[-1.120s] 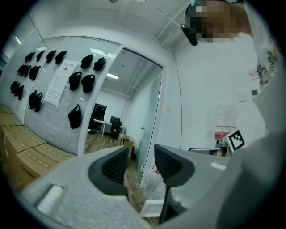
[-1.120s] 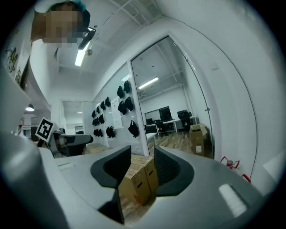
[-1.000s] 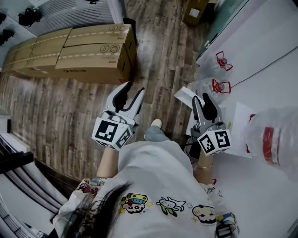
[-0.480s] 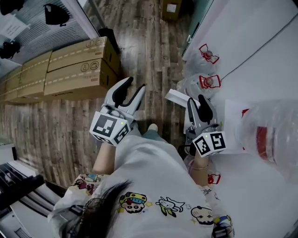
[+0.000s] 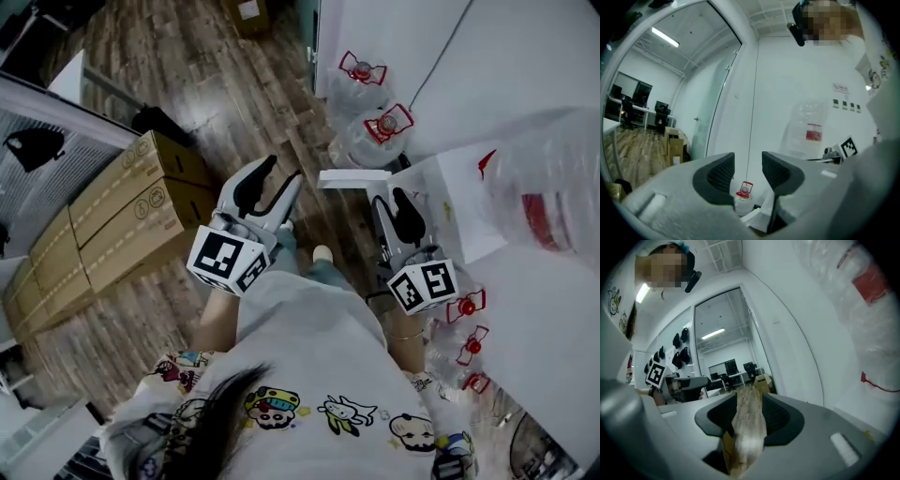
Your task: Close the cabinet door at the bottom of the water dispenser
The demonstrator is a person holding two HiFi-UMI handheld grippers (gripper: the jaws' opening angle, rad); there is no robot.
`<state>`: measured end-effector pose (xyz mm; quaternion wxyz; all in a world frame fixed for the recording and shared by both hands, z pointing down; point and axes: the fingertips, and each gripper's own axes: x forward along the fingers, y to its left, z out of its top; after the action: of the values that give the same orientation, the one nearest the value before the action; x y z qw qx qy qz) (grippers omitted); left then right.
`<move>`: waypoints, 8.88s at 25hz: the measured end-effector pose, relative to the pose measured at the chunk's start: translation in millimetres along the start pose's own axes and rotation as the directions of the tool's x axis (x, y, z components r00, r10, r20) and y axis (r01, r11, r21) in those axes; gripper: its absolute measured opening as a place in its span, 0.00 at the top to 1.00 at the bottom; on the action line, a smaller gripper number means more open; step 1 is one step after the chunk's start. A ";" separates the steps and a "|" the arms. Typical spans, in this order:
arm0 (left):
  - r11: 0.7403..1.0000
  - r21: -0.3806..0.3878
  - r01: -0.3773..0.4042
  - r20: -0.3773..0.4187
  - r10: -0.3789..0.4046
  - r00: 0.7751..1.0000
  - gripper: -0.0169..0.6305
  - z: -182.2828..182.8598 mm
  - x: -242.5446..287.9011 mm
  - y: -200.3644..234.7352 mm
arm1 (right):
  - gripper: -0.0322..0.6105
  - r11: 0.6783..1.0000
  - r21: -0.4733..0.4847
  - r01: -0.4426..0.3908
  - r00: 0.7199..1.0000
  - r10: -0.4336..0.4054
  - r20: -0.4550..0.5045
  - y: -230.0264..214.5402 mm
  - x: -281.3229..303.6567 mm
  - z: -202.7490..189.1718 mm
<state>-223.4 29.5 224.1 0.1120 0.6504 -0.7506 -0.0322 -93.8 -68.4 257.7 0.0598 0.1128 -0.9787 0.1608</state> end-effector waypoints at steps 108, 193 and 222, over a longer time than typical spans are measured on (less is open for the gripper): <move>0.762 0.058 0.645 -0.887 -0.257 0.384 0.68 -616.5 208.4 104.0 | 0.84 0.430 0.497 0.754 0.630 -0.688 -0.361 -144.1 35.1 -482.4; 0.823 0.107 0.558 -0.932 -0.112 0.344 0.80 -702.6 202.1 -274.5 | 0.94 0.029 0.714 0.700 0.440 -0.805 -0.399 -219.1 -311.5 -557.6; 0.770 0.060 0.635 -0.899 -0.234 0.369 0.67 -707.5 223.8 -321.2 | 0.94 0.042 0.706 0.707 0.444 -0.803 -0.397 -220.5 -335.9 -570.2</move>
<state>207.6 -170.7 878.3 0.3179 0.7635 -0.3773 0.4167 330.1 -17.0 809.2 0.0242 0.6303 -0.5758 0.5202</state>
